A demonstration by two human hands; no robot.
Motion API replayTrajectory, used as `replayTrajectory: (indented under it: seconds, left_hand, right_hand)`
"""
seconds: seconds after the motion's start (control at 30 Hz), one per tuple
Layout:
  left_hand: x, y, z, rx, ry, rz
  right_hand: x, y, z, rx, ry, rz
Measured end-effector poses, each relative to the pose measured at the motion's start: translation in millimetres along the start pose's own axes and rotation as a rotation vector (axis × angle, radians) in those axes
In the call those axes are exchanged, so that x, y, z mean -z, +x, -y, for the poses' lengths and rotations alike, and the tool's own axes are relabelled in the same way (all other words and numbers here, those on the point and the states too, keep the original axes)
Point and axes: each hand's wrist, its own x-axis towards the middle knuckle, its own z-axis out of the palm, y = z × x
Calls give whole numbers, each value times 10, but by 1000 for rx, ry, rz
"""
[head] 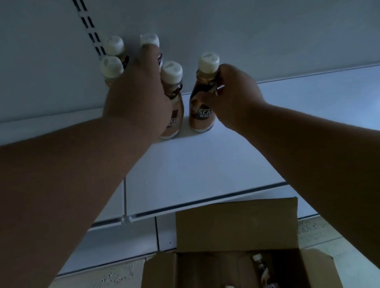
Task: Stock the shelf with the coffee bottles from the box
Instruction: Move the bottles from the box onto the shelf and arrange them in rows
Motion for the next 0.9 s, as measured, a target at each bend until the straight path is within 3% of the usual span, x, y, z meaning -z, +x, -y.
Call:
replayTrajectory:
  seconds: [0.13,0.3,0.9]
  left_hand:
    - [104,189,-38,-168,151,82]
    - [101,316,102,-244,106,117]
    - [82,505,173,-266,156,29]
  right_hand:
    - [-4,157,71,12,-11,28]
    - [21,187,68,49,-48,54]
    - [-169,532,293,45,-54,-33]
